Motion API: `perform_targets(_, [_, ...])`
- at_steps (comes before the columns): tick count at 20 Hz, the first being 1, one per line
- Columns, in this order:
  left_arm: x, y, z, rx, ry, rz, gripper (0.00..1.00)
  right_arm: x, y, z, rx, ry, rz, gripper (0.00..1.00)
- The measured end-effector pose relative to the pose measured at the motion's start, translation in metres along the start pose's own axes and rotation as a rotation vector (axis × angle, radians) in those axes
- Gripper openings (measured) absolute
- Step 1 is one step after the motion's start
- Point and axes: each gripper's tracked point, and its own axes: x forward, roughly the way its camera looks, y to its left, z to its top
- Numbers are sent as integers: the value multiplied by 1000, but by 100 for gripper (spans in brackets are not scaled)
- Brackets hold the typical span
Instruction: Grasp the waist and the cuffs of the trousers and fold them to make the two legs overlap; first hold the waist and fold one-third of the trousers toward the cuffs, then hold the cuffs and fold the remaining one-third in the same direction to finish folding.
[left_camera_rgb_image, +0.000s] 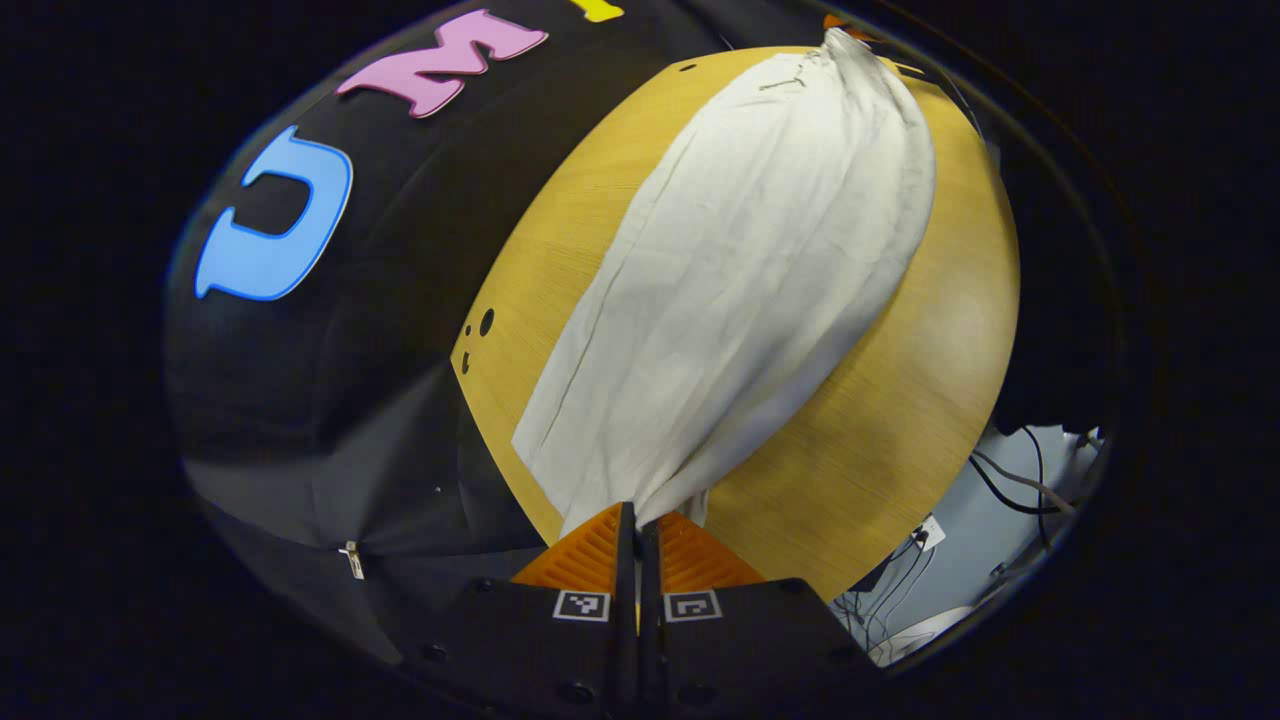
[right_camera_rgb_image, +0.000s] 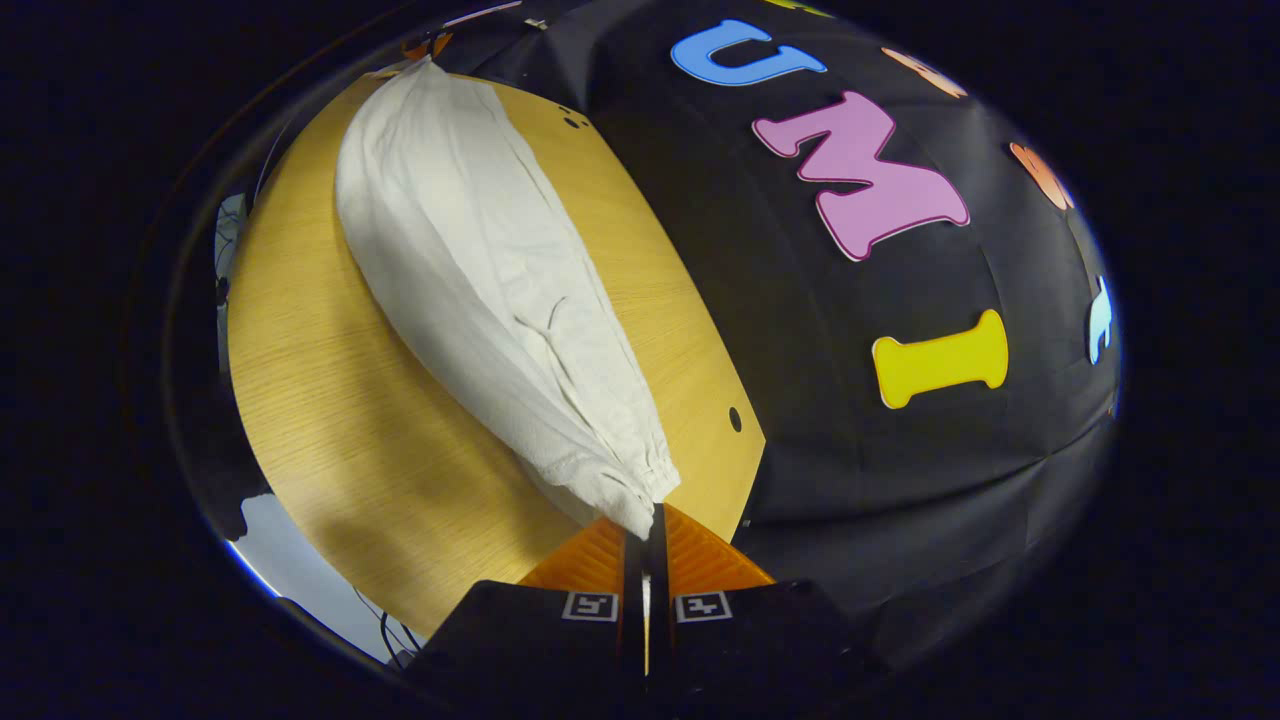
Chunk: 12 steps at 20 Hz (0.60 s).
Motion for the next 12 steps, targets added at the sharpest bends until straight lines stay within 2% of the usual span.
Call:
perform_targets(6, [34,57,26,1,30,20,6,42,-32,22,10,-27,-10,6])
perform_targets(12, [87,73,37,191,73,-35,6,93,-27,23,-47,-17,72,6])
